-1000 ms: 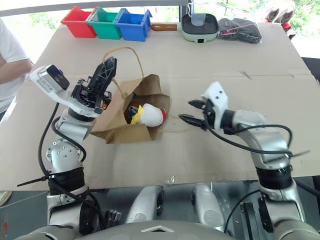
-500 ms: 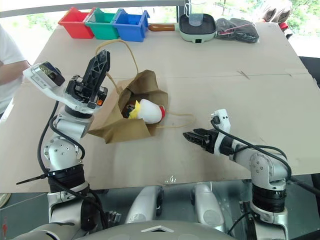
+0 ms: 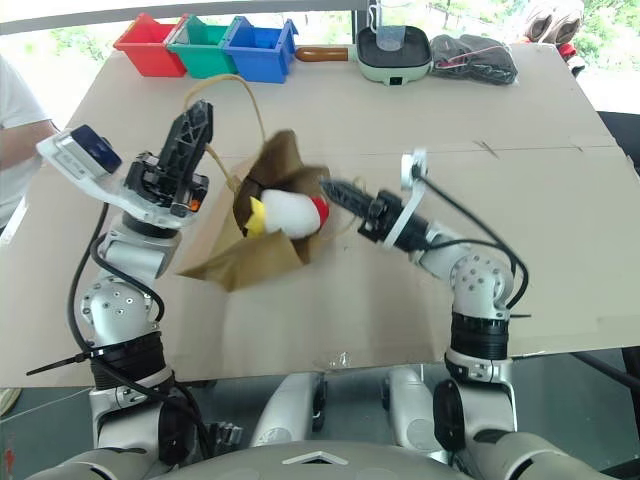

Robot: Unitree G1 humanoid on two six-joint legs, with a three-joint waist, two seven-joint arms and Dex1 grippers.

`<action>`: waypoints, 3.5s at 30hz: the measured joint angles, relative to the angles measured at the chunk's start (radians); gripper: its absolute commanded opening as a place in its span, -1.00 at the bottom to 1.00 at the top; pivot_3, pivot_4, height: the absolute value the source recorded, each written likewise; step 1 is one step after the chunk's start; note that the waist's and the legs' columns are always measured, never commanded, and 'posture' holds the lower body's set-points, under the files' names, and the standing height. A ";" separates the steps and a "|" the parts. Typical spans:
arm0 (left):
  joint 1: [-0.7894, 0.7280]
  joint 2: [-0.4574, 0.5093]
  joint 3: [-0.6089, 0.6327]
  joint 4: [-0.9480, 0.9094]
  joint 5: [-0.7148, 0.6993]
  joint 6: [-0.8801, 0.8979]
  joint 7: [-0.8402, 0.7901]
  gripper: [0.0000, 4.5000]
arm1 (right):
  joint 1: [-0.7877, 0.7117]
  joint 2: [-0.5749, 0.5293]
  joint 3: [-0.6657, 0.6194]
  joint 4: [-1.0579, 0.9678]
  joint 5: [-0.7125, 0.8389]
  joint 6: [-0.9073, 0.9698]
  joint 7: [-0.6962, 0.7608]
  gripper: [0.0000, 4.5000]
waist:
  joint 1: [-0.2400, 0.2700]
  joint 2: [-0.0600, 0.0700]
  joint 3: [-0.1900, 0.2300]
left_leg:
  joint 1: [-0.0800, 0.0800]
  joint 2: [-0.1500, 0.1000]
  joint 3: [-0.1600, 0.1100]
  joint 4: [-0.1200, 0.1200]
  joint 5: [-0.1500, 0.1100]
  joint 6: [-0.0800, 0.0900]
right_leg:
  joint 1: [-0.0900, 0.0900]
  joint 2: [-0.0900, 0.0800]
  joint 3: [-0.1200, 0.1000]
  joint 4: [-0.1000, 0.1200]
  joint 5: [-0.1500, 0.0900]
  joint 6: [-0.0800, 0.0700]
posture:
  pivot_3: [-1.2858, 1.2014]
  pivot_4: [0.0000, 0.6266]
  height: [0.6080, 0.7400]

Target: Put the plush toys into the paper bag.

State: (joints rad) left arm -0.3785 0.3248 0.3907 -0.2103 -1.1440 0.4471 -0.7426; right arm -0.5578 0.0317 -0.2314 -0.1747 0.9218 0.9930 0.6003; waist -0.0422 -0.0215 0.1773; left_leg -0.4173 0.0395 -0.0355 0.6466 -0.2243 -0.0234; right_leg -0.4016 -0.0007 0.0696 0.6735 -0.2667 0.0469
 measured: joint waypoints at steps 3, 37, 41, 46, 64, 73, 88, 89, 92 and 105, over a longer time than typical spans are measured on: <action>-0.047 0.069 0.044 0.060 0.008 -0.012 -0.007 -1.00 | -0.132 -0.022 -0.018 -0.093 0.127 0.011 -0.072 -0.98 | 0.002 0.000 0.000 | 0.000 0.000 -0.001 0.000 0.000 0.000 | 0.000 0.000 -0.001 0.000 0.000 0.000 | 0.03 -0.52 1.00; -0.072 0.186 -0.124 0.349 0.365 -0.053 -0.325 0.03 | -0.068 -0.494 0.257 -0.358 -0.033 -0.075 -0.106 0.20 | 0.006 0.000 0.000 | -0.013 0.000 -0.001 0.004 0.000 0.000 | -0.011 -0.001 -0.002 0.003 0.000 0.000 | 0.03 -0.52 1.00; -0.049 0.232 -0.073 0.346 0.334 0.004 -0.316 0.91 | -0.085 -0.590 0.211 -0.374 0.042 -0.023 -0.070 0.43 | 0.004 0.000 0.000 | -0.013 0.000 -0.001 0.004 0.000 0.000 | -0.011 -0.001 -0.002 0.003 0.000 0.000 | 0.03 -0.52 1.00; 0.009 0.291 -0.035 0.294 0.297 0.068 -0.329 0.97 | -0.295 -0.633 0.225 -0.323 0.057 -0.005 -0.003 0.43 | -0.001 0.001 0.000 | -0.012 0.001 -0.001 0.003 0.000 0.000 | -0.012 0.000 -0.001 0.004 0.000 0.000 | 0.03 -0.52 1.00; 0.179 0.236 -0.171 0.023 0.367 0.110 -0.188 0.97 | 0.017 -0.761 0.214 -0.388 0.005 -0.035 0.130 0.43 | 0.018 -0.001 0.000 | -0.012 0.000 0.000 0.004 0.000 0.000 | -0.011 -0.001 -0.001 0.004 0.000 0.000 | 0.03 -0.52 1.00; 0.103 0.250 -0.249 0.041 0.313 0.303 -0.189 0.97 | 0.059 -0.764 0.215 -0.460 0.034 -0.014 0.082 0.43 | 0.016 -0.001 0.000 | -0.012 0.000 0.000 0.005 0.000 0.000 | -0.011 -0.001 -0.001 0.004 0.000 0.000 | 0.03 -0.52 1.00; 0.070 0.303 -0.249 0.135 0.290 0.338 -0.354 0.97 | 0.022 -0.802 0.088 -0.502 0.322 0.027 -0.078 0.43 | 0.015 -0.001 0.000 | -0.013 0.000 0.000 0.005 0.000 0.000 | -0.011 -0.002 -0.001 0.004 0.000 0.000 | 0.03 -0.52 1.00; 0.062 0.283 -0.257 0.139 0.295 0.335 -0.350 0.97 | 0.024 -0.808 0.088 -0.502 0.337 0.027 -0.087 0.43 | 0.015 -0.001 0.000 | -0.013 0.000 0.000 0.005 0.000 0.000 | -0.011 -0.002 -0.001 0.004 0.000 0.000 | 0.03 -0.52 1.00; 0.045 0.274 -0.282 0.138 0.286 0.351 -0.356 0.97 | 0.035 -0.822 0.087 -0.508 0.348 0.024 -0.097 0.43 | 0.015 -0.001 0.000 | -0.013 0.000 0.000 0.005 0.000 0.000 | -0.011 -0.001 -0.001 0.004 0.000 0.000 | 0.03 -0.52 1.00; -0.089 0.282 -0.260 0.318 0.304 0.393 -0.365 0.97 | 0.113 -0.907 0.054 -0.550 0.446 -0.005 -0.126 0.43 | 0.013 -0.001 0.000 | -0.013 0.000 0.000 0.006 0.000 0.000 | -0.011 -0.001 -0.001 0.004 0.000 0.000 | 0.03 -0.52 1.00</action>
State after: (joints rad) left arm -0.4678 0.6070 0.1306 0.1078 -0.8396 0.8401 -1.1072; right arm -0.4445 -0.8757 -0.1771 -0.7246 1.3677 0.9876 0.4742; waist -0.0293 -0.0224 0.1770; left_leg -0.4301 0.0392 -0.0359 0.6526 -0.2244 -0.0229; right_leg -0.4126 -0.0017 0.0684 0.6778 -0.2666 0.0469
